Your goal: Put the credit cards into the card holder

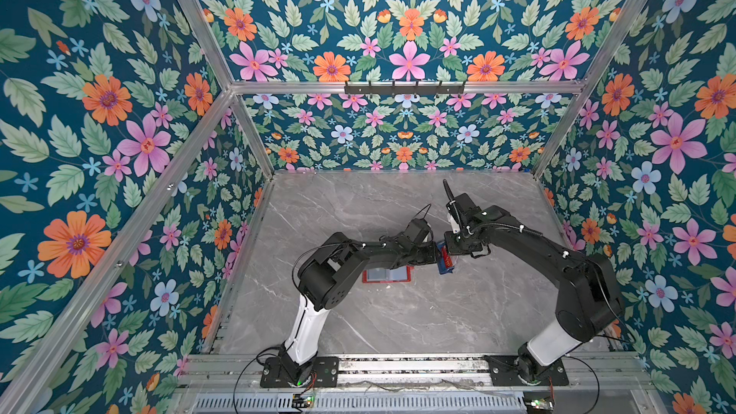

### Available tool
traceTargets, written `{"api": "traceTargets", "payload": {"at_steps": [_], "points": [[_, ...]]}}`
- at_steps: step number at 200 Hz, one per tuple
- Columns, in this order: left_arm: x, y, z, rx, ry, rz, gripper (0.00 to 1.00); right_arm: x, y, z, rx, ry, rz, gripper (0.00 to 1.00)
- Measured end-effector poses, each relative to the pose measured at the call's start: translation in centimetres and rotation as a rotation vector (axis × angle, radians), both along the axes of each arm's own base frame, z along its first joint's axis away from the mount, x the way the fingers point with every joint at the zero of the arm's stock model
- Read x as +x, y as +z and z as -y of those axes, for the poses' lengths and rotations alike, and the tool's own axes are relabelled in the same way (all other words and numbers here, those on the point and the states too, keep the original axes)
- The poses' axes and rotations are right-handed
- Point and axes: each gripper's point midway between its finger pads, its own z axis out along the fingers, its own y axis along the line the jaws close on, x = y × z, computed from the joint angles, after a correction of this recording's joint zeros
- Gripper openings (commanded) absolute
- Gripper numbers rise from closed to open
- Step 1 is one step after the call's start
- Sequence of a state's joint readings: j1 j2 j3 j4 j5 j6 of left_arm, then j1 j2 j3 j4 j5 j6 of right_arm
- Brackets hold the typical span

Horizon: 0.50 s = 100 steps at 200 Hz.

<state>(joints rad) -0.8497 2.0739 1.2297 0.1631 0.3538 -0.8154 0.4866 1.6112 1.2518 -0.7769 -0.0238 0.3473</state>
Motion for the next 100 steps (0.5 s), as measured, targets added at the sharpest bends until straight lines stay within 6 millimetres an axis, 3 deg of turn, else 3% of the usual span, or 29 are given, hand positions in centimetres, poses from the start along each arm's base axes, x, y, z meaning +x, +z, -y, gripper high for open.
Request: {"api": "traceTargets", "payload": {"at_steps": [50,75,100], "points": [[0.0,4.6,-0.1,-0.045,-0.020,0.083,0.43,-0.7,1.5,-0.5,0.075,-0.007,0.032,0.00],[-0.2,6.4,-1.7,-0.015,-0.002,0.138,0.43,-0.8,2.1,-1.0,0.118,-0.001,0.051,0.00],[-0.3,7.4,-4.6,0.040,0.034,0.184,0.42,-1.0,2.1,-1.9,0.168,0.012,0.044,0.00]]}}
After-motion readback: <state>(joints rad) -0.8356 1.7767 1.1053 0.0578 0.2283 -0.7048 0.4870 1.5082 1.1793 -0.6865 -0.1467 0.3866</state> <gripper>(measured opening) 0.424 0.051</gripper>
